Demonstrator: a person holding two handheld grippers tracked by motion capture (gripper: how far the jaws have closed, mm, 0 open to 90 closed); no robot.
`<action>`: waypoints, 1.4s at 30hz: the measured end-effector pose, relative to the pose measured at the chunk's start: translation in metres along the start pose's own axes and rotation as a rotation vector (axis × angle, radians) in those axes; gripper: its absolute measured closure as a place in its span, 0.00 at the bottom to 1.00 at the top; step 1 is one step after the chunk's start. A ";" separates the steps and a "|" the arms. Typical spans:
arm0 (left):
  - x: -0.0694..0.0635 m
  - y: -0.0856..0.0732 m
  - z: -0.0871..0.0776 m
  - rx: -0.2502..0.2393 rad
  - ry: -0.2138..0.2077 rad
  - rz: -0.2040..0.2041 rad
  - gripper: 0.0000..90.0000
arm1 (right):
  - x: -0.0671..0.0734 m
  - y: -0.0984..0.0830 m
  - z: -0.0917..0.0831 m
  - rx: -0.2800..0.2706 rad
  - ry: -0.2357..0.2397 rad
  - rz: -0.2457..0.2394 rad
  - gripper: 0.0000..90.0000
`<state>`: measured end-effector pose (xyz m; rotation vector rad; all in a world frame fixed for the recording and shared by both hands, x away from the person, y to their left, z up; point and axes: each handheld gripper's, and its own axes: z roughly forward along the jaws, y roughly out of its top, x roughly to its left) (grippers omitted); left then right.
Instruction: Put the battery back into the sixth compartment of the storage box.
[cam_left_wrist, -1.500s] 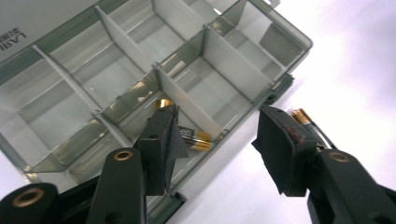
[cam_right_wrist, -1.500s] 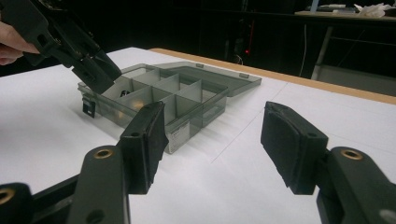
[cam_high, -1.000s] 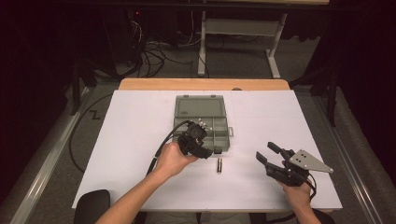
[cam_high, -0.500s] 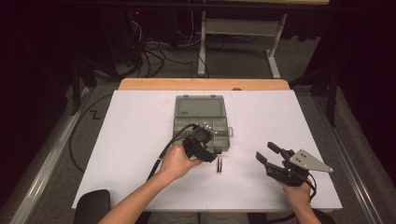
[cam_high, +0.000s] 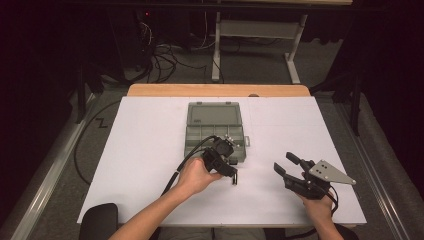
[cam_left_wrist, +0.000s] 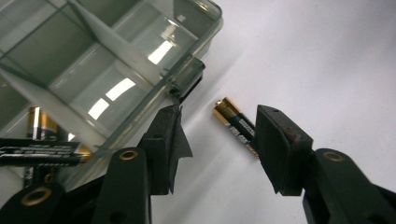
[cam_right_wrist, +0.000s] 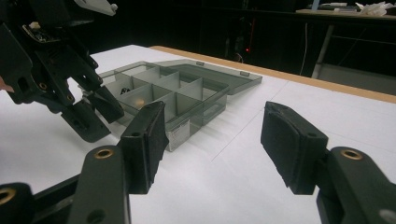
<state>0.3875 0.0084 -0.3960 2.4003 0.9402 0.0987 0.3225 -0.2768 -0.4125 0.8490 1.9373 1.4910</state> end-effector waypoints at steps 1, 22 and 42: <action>-0.002 0.001 0.002 0.004 -0.003 0.003 0.57 | 0.000 0.000 0.000 0.001 0.000 0.000 0.47; -0.009 0.007 0.019 0.042 -0.032 0.013 0.64 | 0.000 0.000 0.000 0.002 0.006 -0.003 0.47; -0.009 0.006 0.022 0.057 -0.039 0.022 0.73 | 0.000 -0.001 0.001 0.010 0.006 -0.004 0.47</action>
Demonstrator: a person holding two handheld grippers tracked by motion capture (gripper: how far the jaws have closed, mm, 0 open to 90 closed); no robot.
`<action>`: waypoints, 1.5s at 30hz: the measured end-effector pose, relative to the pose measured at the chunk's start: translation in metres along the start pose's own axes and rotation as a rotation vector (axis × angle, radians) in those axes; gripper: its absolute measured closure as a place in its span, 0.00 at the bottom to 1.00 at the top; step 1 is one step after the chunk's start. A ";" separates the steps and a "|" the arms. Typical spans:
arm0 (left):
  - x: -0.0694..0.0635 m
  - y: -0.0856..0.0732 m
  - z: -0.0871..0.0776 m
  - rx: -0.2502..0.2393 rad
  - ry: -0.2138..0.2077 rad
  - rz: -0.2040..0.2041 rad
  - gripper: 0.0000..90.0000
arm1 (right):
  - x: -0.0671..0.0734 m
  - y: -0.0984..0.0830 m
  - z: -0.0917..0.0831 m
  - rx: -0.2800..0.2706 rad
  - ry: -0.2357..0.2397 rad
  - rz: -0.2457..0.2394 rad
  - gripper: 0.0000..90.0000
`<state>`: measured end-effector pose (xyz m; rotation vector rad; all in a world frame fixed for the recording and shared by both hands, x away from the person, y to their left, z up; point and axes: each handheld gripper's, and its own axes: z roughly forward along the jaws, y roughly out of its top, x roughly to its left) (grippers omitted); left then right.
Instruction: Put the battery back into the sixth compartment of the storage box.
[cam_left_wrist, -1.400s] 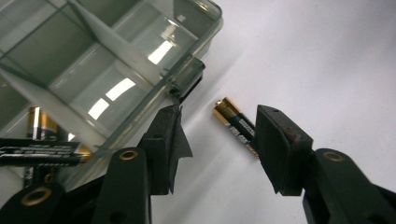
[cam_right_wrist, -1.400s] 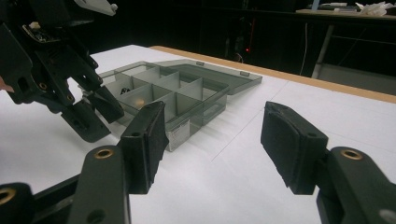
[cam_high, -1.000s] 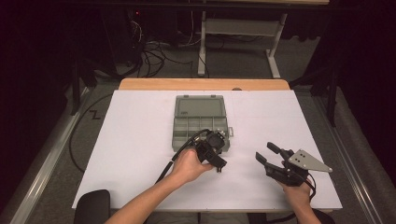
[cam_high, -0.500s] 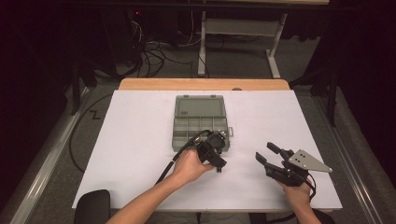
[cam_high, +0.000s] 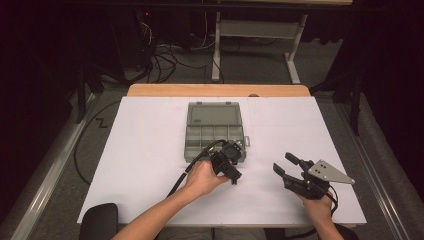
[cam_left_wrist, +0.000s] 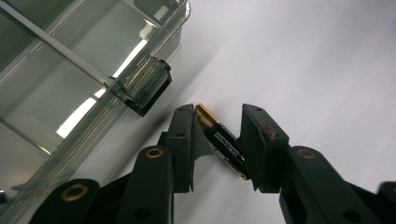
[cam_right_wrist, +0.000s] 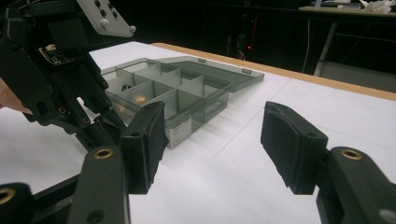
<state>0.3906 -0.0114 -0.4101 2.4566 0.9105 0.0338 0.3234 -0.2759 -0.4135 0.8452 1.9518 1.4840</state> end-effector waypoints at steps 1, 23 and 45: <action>0.000 0.000 0.000 0.000 0.000 0.002 0.74 | 0.000 0.000 0.000 0.001 0.002 -0.004 0.47; -0.005 -0.002 -0.003 0.023 0.036 0.051 0.77 | 0.000 0.000 0.000 0.004 0.000 -0.008 0.47; -0.007 -0.002 0.006 0.063 0.048 0.058 0.84 | 0.000 0.000 0.000 0.002 0.000 -0.008 0.47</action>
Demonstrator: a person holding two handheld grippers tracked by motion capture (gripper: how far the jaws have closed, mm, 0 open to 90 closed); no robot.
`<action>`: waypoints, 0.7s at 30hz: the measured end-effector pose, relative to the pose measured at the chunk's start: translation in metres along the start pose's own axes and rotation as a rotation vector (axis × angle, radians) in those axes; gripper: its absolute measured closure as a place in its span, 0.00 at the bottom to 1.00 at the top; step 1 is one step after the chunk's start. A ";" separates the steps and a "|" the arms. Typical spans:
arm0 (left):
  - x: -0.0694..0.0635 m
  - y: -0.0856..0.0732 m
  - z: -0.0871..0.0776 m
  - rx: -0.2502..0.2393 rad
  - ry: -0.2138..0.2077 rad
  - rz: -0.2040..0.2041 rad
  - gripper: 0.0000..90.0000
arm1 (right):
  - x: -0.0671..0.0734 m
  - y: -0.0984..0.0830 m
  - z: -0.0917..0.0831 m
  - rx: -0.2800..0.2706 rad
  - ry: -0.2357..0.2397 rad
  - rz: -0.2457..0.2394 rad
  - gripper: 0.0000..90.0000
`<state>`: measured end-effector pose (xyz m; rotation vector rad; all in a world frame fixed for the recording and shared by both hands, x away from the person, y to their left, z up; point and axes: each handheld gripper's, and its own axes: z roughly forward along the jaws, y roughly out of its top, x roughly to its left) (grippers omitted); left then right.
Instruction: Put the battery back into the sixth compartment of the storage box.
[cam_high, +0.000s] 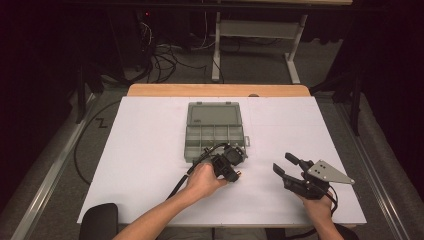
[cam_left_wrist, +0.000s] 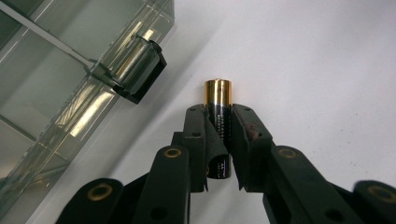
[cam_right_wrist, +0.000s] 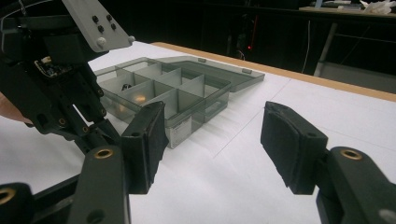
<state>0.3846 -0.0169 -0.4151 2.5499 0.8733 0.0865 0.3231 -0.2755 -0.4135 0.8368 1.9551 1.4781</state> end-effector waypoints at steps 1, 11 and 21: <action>0.000 0.000 0.000 0.000 -0.001 0.003 0.84 | 0.000 0.000 0.000 0.000 -0.001 0.002 0.47; 0.007 -0.004 -0.019 -0.049 0.014 0.010 0.85 | -0.001 0.000 0.000 -0.001 0.000 0.002 0.47; 0.018 -0.009 -0.036 -0.092 0.026 -0.019 0.85 | 0.000 0.000 0.000 0.000 0.002 0.004 0.47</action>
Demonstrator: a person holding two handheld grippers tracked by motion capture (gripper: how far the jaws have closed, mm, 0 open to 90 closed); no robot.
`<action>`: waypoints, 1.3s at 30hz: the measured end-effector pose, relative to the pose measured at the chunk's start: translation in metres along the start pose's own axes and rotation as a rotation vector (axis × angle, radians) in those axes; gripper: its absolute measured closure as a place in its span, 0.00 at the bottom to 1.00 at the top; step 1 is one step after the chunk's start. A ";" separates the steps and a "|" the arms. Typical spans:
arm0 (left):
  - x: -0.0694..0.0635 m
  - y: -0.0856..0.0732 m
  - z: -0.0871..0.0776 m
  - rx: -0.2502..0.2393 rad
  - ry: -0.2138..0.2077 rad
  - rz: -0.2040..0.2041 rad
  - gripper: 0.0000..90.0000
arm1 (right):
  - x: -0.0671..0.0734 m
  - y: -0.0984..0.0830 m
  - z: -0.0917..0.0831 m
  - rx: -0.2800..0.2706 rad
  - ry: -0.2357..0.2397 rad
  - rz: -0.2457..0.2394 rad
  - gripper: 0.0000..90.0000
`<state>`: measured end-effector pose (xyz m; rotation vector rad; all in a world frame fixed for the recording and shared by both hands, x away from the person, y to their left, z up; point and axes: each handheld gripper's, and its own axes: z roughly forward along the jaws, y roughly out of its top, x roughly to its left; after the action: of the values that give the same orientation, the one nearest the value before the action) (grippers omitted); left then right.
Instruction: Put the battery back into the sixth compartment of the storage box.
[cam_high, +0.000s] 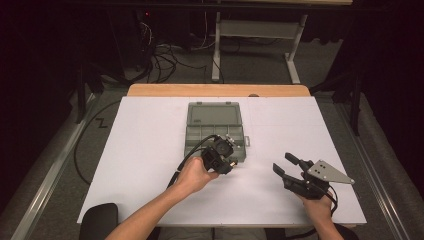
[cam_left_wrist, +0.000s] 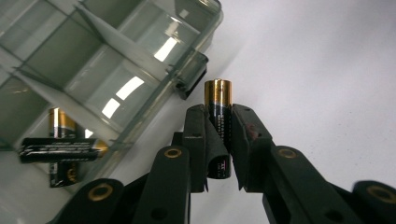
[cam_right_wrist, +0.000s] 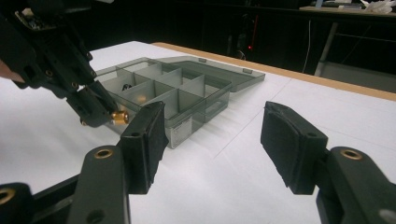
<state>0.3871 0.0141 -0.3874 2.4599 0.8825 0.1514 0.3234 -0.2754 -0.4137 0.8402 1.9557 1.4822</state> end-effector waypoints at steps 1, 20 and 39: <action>0.001 0.000 -0.001 -0.002 0.002 -0.003 0.85 | 0.000 0.000 0.000 0.000 0.000 -0.001 0.47; 0.025 -0.001 -0.015 -0.029 0.048 -0.060 0.85 | 0.000 0.000 0.000 0.001 -0.001 0.002 0.47; 0.058 0.005 -0.018 -0.025 0.108 -0.131 0.85 | 0.001 0.000 0.000 0.002 -0.002 0.000 0.47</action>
<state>0.4306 0.0543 -0.3730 2.3803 1.0777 0.2496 0.3227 -0.2749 -0.4138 0.8417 1.9562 1.4792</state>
